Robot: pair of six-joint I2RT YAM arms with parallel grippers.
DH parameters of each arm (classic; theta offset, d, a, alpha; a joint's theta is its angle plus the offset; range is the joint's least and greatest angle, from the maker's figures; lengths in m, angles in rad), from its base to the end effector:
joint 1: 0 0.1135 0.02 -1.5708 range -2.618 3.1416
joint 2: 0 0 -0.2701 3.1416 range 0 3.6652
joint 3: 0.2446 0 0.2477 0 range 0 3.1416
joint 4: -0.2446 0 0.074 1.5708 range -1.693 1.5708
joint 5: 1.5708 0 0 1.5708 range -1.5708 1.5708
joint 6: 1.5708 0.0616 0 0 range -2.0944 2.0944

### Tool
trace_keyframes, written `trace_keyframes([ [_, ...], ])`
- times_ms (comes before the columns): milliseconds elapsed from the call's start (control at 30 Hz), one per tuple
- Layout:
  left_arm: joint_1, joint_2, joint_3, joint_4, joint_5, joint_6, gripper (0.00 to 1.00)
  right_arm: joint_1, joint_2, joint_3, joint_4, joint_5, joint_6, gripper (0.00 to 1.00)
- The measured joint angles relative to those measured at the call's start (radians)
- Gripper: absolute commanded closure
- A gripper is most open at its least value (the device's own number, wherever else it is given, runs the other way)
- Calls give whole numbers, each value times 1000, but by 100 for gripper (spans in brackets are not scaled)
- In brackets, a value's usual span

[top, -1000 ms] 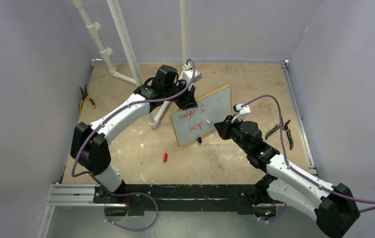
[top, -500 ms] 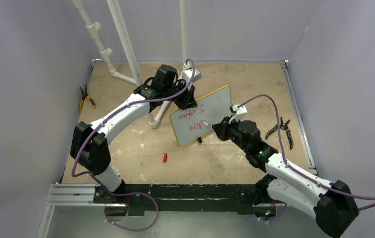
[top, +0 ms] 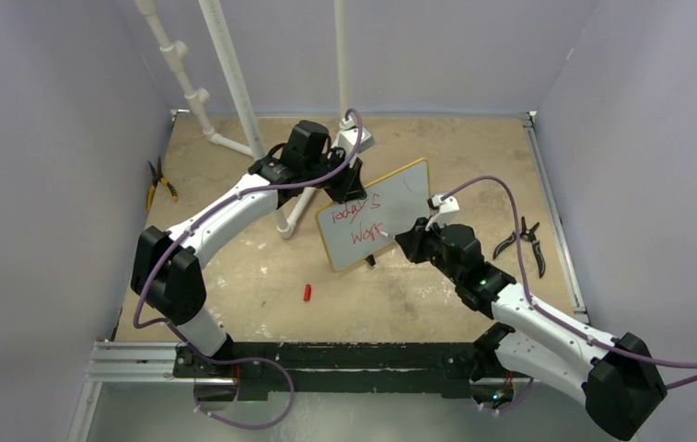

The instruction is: Write a sentence on the whiteboard

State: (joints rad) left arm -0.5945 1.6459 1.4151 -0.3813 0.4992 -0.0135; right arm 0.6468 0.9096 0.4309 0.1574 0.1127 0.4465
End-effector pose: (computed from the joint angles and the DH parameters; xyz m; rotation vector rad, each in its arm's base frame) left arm 0.3089 -0.2444 0.3127 0.9159 2.0387 -0.8836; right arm 0.1824 0.1291 0.2265 -0.1154 1.9376 0.6335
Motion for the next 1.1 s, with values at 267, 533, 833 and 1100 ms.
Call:
trace_keyframes([
  [267,0,0,0,0,2,0,100,0,-7,22,-21,29,-2,100],
  [533,0,0,0,0,3,0,100,0,-23,55,-20,58,-6,100],
  [833,0,0,0,0,5,0,100,0,-41,74,-6,80,-11,100],
  [1100,0,0,0,0,6,0,100,0,-47,73,-1,87,-12,100],
])
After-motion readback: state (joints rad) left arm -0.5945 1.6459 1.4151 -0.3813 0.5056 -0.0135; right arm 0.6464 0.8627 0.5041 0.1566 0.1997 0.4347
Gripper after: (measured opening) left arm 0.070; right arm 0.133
